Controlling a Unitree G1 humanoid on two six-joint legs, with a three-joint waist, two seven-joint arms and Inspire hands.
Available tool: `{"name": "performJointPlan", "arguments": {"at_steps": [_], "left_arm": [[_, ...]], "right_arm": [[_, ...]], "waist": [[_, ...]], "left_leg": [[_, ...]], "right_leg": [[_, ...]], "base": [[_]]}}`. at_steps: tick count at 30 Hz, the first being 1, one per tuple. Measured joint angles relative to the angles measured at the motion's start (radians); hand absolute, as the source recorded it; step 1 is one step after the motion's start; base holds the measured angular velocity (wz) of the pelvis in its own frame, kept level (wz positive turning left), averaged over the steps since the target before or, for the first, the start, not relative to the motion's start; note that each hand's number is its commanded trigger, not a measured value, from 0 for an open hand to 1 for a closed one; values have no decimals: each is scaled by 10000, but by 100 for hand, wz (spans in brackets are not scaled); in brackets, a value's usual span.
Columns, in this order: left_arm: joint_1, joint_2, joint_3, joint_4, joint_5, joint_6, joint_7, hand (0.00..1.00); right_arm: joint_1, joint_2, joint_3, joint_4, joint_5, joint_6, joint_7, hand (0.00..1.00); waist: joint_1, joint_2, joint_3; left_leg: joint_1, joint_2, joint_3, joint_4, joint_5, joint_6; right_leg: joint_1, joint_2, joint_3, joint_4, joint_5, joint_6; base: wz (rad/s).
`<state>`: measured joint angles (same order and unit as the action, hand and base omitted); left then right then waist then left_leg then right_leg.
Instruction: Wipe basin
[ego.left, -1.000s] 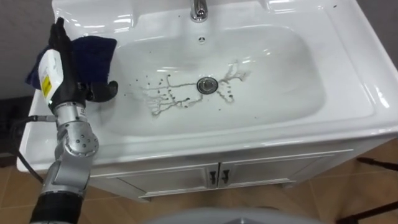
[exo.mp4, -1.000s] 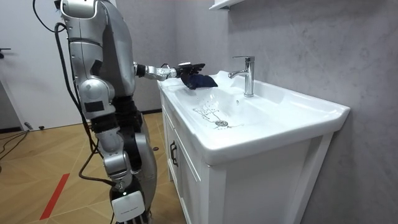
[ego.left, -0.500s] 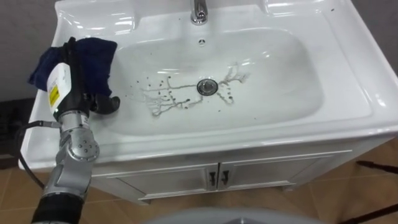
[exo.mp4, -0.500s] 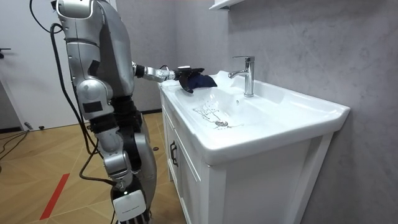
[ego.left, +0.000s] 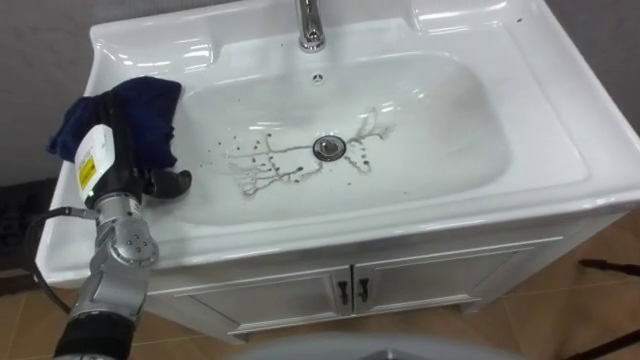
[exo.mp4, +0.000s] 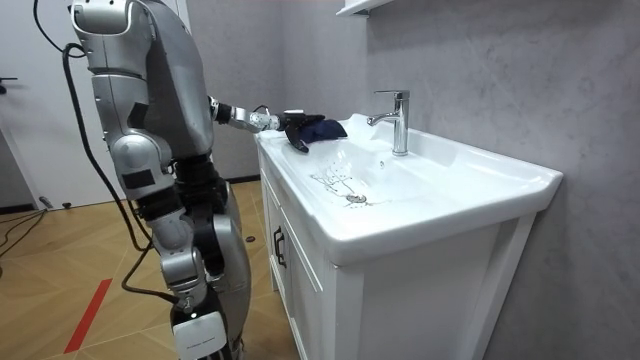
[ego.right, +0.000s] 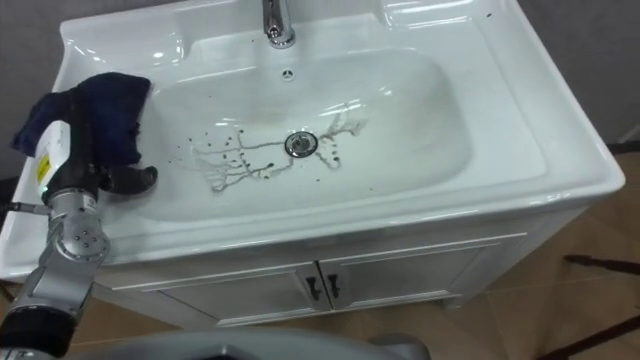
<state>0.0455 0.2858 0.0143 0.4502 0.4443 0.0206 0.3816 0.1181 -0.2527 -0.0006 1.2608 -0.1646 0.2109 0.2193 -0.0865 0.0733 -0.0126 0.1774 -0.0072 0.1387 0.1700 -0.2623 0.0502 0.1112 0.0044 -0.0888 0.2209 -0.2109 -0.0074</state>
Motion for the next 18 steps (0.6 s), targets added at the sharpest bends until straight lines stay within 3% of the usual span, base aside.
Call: {"name": "performJointPlan", "arguments": {"at_steps": [2,4,10,18], "left_arm": [[0,0,0,-7,8,7,0,0],[-1,0,2,-30,-1,25,1,100],[-1,-18,6,-25,-4,26,4,100],[-217,-6,708,36,-27,16,-113,100]], "right_arm": [[-2,0,1,-1,17,11,-1,0],[-3,2,1,-1,20,46,-5,0],[-3,14,1,-57,27,93,-85,0],[-30,26,-17,-209,37,85,-200,0]], "waist": [[19,-1,0],[25,-8,0],[64,-82,10],[117,-209,6]], "left_leg": [[-5,-2,24,1,1,0],[-9,10,40,3,4,-2],[78,2,47,7,13,-14],[248,8,100,-22,12,-15]], "right_leg": [[-28,2,31,0,-7,0],[-54,1,46,6,-15,2],[20,-1,59,4,-37,-10],[147,-8,94,-44,-139,-20]], "base": [[-4],[-2],[0],[-1]]}}
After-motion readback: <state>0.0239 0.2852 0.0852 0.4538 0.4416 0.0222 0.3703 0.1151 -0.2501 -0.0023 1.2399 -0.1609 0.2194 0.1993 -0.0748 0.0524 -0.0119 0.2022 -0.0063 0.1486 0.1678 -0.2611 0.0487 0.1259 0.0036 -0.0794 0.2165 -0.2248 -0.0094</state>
